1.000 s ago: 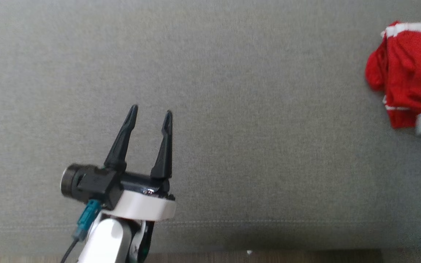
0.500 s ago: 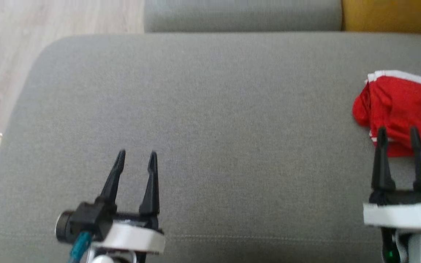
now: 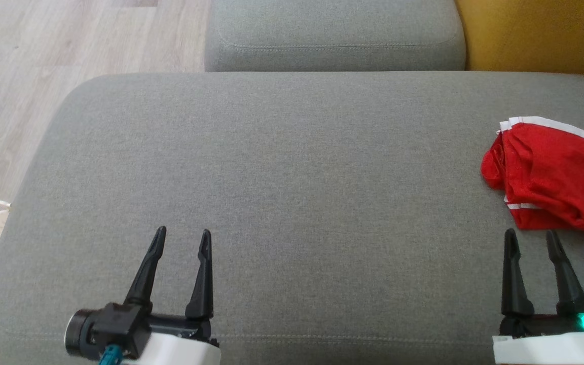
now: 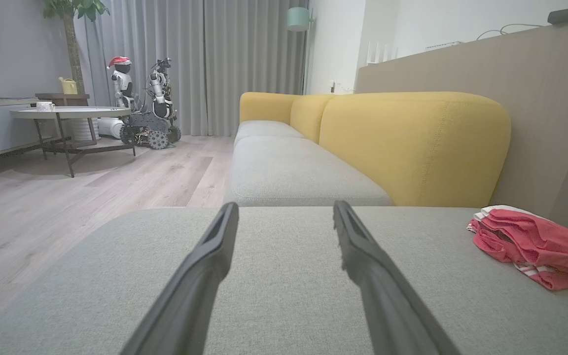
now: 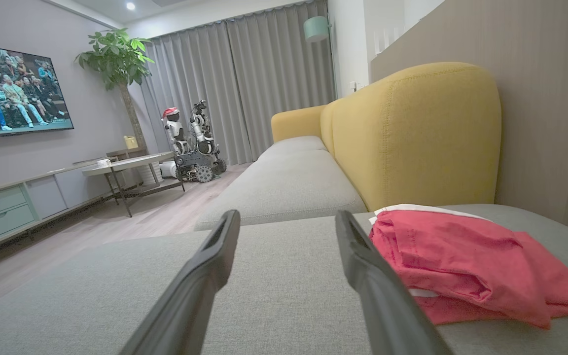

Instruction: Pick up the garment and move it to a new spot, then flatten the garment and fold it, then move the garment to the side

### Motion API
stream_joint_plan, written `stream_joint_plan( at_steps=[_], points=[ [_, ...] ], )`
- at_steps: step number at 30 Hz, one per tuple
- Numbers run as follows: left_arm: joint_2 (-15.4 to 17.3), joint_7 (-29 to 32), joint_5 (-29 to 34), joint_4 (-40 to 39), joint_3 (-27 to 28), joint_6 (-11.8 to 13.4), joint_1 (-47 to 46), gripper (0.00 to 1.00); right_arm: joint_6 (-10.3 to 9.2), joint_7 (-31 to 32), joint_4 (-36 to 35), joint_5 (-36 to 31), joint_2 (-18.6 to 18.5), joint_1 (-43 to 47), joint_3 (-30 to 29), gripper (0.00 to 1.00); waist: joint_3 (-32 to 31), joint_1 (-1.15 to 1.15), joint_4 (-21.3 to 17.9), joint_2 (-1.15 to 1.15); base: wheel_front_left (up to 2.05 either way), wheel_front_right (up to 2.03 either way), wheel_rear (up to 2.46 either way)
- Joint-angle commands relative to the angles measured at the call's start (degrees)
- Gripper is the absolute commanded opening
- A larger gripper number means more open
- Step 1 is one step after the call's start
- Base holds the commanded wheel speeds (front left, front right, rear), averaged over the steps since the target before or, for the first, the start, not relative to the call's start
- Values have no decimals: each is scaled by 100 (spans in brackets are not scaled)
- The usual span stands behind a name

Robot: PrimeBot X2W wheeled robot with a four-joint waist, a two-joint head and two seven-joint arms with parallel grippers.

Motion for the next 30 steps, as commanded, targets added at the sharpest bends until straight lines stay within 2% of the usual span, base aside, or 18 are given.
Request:
stream_joint_plan(
  at_steps=[1, 15, 16, 20, 30],
  points=[
    [-3, -29, 52, -195, 229, -19, -167, 100, 36, -63, -166, -46, -27, -162, 162, 100, -4, 0, 5, 0, 0, 0, 0],
    [-56, -29, 87, -62, 211, -123, -179, 100, 36, -63, -67, -99, -26, -70, 340, 100, -30, 0, 89, 0, 0, 0, 0],
    [-19, 0, 46, 142, 8, -113, -1, 0, 0, 3, 126, -32, 0, 40, 192, 0, -31, 0, 90, 0, 0, 0, 0],
    [-19, 7, 15, 505, -18, -113, 119, 0, -1, 20, 496, 3, 0, 102, 196, 0, -29, 0, 89, 0, 0, 0, 0],
    [26, 138, -807, 616, 116, -197, -11, 0, 2, 147, 545, 814, -55, -42, 179, 0, -12, 0, 38, 0, 0, 0, 0]
  ],
)
